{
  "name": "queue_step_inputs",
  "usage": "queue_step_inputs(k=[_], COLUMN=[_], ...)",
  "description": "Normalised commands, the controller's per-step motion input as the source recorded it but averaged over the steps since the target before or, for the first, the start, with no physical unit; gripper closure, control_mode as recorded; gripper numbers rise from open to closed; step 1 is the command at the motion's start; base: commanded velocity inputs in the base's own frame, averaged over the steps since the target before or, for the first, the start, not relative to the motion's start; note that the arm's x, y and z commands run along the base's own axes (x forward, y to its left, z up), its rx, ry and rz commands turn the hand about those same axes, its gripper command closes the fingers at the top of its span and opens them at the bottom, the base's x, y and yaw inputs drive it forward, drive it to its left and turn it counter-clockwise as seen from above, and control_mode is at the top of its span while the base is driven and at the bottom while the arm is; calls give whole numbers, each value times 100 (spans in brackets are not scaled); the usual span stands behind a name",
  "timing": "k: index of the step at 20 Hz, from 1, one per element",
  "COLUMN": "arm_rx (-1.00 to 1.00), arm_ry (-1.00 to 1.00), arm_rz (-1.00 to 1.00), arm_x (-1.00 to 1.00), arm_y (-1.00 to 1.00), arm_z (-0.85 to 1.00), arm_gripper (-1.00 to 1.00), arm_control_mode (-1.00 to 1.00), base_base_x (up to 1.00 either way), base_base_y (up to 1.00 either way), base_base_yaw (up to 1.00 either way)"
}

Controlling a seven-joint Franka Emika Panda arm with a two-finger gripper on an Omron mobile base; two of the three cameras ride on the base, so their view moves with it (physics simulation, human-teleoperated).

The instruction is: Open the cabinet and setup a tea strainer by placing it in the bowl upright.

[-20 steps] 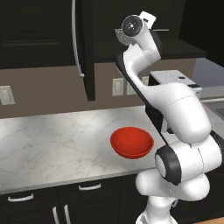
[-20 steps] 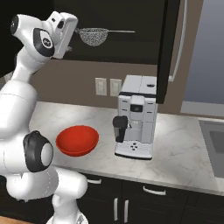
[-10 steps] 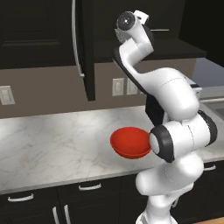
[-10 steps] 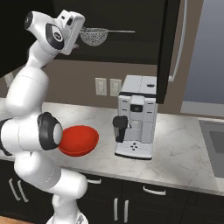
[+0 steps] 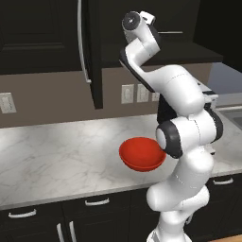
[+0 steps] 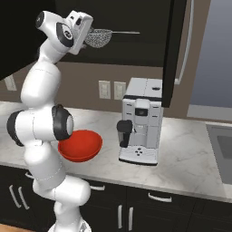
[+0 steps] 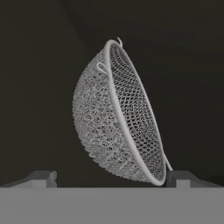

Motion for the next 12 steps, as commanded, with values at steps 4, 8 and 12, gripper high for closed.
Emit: queue_step_inputs(k=[4, 8, 12], arm_rx=[0, 0, 0], arm_ry=[4, 1, 3], arm_rz=[2, 3, 3], arm_x=[55, 53, 46], arm_y=[0, 0, 0], arm_z=[0, 0, -1], arm_gripper=[-100, -100, -100], arm_control_mode=[-100, -100, -100], base_base_x=[0, 0, 0], base_base_y=[0, 0, 0], base_base_yaw=[0, 0, 0])
